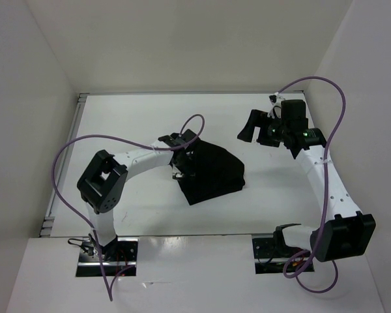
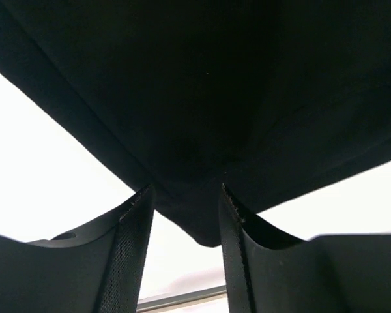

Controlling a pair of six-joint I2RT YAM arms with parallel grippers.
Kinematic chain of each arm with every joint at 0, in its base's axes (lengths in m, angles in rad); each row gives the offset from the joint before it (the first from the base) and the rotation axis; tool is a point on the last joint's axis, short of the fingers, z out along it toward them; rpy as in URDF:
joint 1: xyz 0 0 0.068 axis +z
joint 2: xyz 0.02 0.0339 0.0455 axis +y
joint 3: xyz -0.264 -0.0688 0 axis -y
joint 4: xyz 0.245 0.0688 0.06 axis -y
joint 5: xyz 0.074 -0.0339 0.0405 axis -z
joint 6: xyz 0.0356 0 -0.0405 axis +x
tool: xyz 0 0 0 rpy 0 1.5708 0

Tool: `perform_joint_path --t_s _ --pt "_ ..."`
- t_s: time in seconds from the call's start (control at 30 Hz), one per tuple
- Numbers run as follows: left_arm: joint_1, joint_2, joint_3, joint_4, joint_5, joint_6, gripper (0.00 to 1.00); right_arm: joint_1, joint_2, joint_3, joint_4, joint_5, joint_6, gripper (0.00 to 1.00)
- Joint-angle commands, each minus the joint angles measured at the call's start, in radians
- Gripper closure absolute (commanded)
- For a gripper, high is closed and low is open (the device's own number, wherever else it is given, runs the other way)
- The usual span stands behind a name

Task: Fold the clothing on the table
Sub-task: Flatten the skirt out

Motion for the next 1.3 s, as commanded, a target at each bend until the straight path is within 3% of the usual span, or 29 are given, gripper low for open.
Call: perform_joint_path --t_s 0.0,0.23,0.3,0.4,0.43,0.6,0.73,0.9,1.0,1.13,1.17,1.27 --pt "-0.003 0.034 0.0 -0.02 -0.006 -0.047 0.48 -0.006 -0.004 0.009 -0.002 -0.018 -0.01 0.05" --pt "-0.003 0.054 -0.011 -0.03 -0.006 -0.056 0.48 -0.006 -0.013 -0.009 -0.002 -0.018 -0.01 0.05" --pt "-0.003 0.065 -0.022 -0.03 0.004 -0.056 0.6 -0.006 -0.013 -0.009 -0.002 -0.018 -0.01 0.05" --pt "-0.003 0.065 -0.031 -0.021 0.004 -0.056 0.97 -0.006 -0.022 -0.009 -0.002 -0.018 -0.01 0.05" --pt "-0.003 0.065 -0.019 -0.021 0.004 -0.056 1.0 -0.006 -0.022 -0.009 -0.002 -0.018 -0.01 0.05" --pt "-0.003 -0.022 0.061 -0.05 0.024 -0.018 1.0 -0.006 -0.022 -0.009 -0.002 -0.018 -0.01 0.05" --pt "-0.003 -0.056 0.223 -0.084 0.055 0.08 1.0 -0.006 -0.022 -0.019 -0.002 -0.018 -0.01 0.05" --pt "-0.003 0.005 0.629 -0.107 0.18 0.183 1.0 -0.006 -0.011 -0.028 0.007 -0.018 -0.01 0.05" --pt "-0.003 -0.019 0.712 -0.107 0.179 0.192 1.0 -0.006 0.007 -0.028 0.007 -0.018 -0.01 0.05" --pt "0.04 -0.162 0.514 -0.057 0.129 0.153 1.0 -0.006 0.007 -0.028 0.007 -0.018 -0.001 0.06" --pt "0.053 -0.183 0.376 -0.057 0.115 0.139 1.0 -0.006 0.018 -0.028 0.007 -0.018 -0.001 0.06" --pt "0.066 -0.253 0.166 -0.037 0.081 0.079 1.0 -0.006 0.03 -0.028 0.007 -0.009 -0.001 0.06"
